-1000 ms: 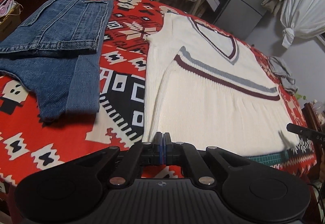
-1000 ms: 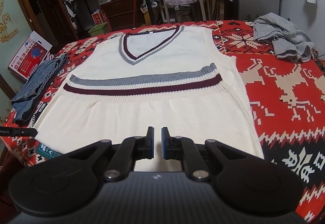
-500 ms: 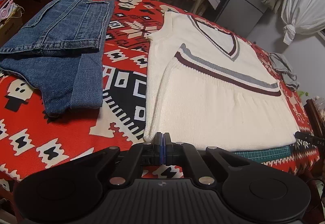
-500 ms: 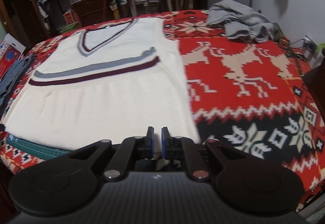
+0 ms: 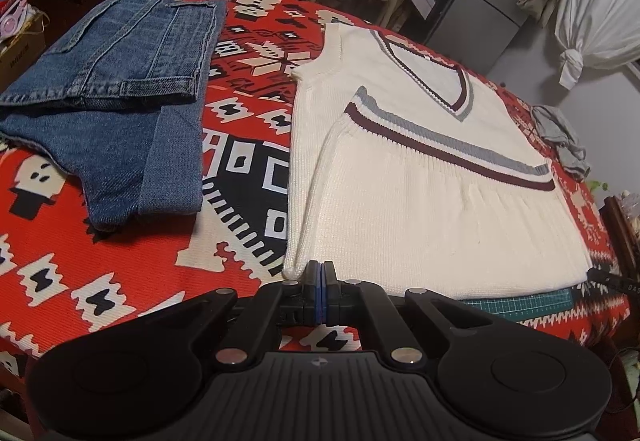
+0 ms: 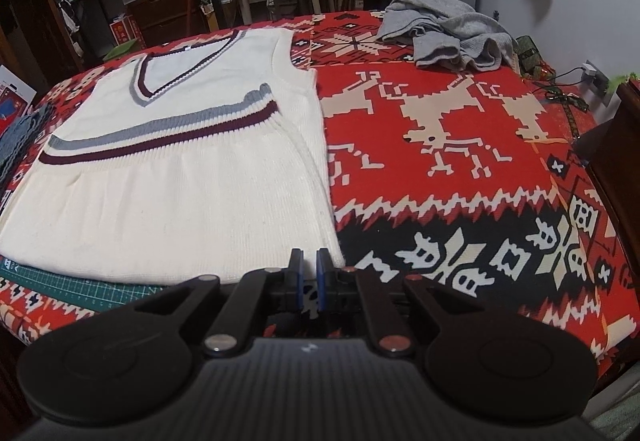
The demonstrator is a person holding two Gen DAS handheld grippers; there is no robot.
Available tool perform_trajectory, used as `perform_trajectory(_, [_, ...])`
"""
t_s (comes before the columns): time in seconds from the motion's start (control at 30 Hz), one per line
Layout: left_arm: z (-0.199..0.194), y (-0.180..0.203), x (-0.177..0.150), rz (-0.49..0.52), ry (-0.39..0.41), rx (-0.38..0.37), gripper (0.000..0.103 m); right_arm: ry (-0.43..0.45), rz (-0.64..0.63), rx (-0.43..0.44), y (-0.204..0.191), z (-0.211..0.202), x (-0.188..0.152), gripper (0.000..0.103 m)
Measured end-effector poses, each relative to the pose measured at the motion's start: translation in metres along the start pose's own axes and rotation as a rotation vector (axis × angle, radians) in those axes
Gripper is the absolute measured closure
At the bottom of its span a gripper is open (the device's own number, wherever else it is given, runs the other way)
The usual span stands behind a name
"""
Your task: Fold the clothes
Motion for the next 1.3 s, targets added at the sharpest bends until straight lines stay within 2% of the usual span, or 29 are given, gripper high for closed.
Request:
perform_trajectory(0.17, [-0.007,0.009,0.007,0.012,0.025,-0.001,0.1,0.013,-0.012,0.023,-0.014,-0.008,0.005,0.093])
perform_trajectory(0.27, [-0.012,0.019,0.015,0.028,0.056,-0.001,0.099,0.026,-0.03,0.049,-0.03,-0.013,0.009,0.085])
perform_trajectory(0.3, [-0.012,0.023,0.017,0.033,0.068,-0.001,0.095,0.03,-0.033,0.064,-0.036,-0.013,0.01,0.085])
perform_trajectory(0.33, [-0.01,0.029,0.02,0.035,0.081,-0.005,0.085,0.035,-0.036,0.081,-0.042,-0.013,0.012,0.085])
perform_trajectory(0.4, [-0.004,0.045,0.024,0.034,0.103,-0.026,0.075,0.04,-0.042,0.114,-0.058,-0.011,0.013,0.085])
perform_trajectory(0.53, [0.015,0.091,0.03,0.08,0.129,-0.099,0.073,0.04,-0.082,0.167,-0.096,-0.002,0.009,0.085])
perform_trajectory(0.73, [0.044,0.144,0.018,0.213,0.124,-0.14,0.073,0.037,-0.185,0.2,-0.145,0.009,-0.013,0.085])
perform_trajectory(1.0, [0.043,0.161,-0.006,0.377,0.121,-0.116,0.076,0.013,-0.274,0.186,-0.158,0.007,-0.038,0.085])
perform_trajectory(1.1, [0.039,0.166,-0.008,0.402,0.136,-0.136,0.083,0.024,-0.312,0.203,-0.166,0.002,-0.04,0.086])
perform_trajectory(1.2, [0.038,0.173,-0.003,0.425,0.165,-0.168,0.084,0.044,-0.353,0.217,-0.177,0.003,-0.038,0.086])
perform_trajectory(1.23, [0.04,0.175,-0.002,0.435,0.165,-0.17,0.091,0.049,-0.368,0.216,-0.181,0.005,-0.037,0.086])
perform_trajectory(1.3, [0.048,0.176,-0.002,0.449,0.15,-0.167,0.095,0.049,-0.387,0.214,-0.185,0.01,-0.036,0.087])
Point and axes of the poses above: each gripper's, at about its wrist camera, not at the fingertips, and z roughly the way its jaws point, y to its right, x to its top, the point moved 9 cm from there along z, roughly the way its jaws point, and after that the axes turned 7 degrees about z, right-handed, at the moved point
